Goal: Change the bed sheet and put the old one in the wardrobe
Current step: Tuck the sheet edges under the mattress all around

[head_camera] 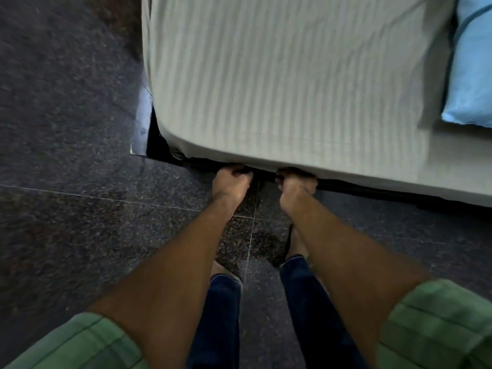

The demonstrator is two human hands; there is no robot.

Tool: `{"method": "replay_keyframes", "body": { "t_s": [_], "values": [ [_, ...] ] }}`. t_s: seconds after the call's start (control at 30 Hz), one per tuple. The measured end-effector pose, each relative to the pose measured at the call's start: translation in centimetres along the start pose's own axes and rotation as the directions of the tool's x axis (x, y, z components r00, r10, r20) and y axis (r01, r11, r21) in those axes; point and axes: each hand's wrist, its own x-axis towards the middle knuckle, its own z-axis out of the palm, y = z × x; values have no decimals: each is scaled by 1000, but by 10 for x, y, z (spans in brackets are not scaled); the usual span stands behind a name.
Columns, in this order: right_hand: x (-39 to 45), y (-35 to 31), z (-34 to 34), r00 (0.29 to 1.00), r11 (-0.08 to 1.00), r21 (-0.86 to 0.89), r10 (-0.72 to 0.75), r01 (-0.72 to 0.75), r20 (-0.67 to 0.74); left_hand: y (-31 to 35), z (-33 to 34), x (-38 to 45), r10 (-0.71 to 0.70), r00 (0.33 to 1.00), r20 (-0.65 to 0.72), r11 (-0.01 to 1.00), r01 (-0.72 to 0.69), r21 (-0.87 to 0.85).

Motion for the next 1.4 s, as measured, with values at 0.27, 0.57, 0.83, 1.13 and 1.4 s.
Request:
{"method": "replay_keyframes", "body": {
  "t_s": [0.27, 0.57, 0.83, 1.13, 1.4],
  "values": [
    [44, 19, 5, 994, 1000, -11, 25, -24, 109, -12, 20, 18, -198, 962, 189, 880, 259, -397],
    [-67, 48, 20, 946, 799, -508, -249, 321, 207, 6, -64, -22, 367, 922, 123, 630, -344, 697],
    [-216, -26, 64, 564, 462, -369, -788, 806, 247, 105, -188, -58, 735, 654, 182, 336, -583, 739],
    [-201, -108, 169, 571, 418, -482, -788, 770, 229, 185, -235, 25, 738, 570, 361, 118, -636, 763],
    [-202, -141, 216, 736, 600, -602, -676, 526, -31, 264, -251, 89, 666, 450, 594, -202, -658, 725]
  ]
}}
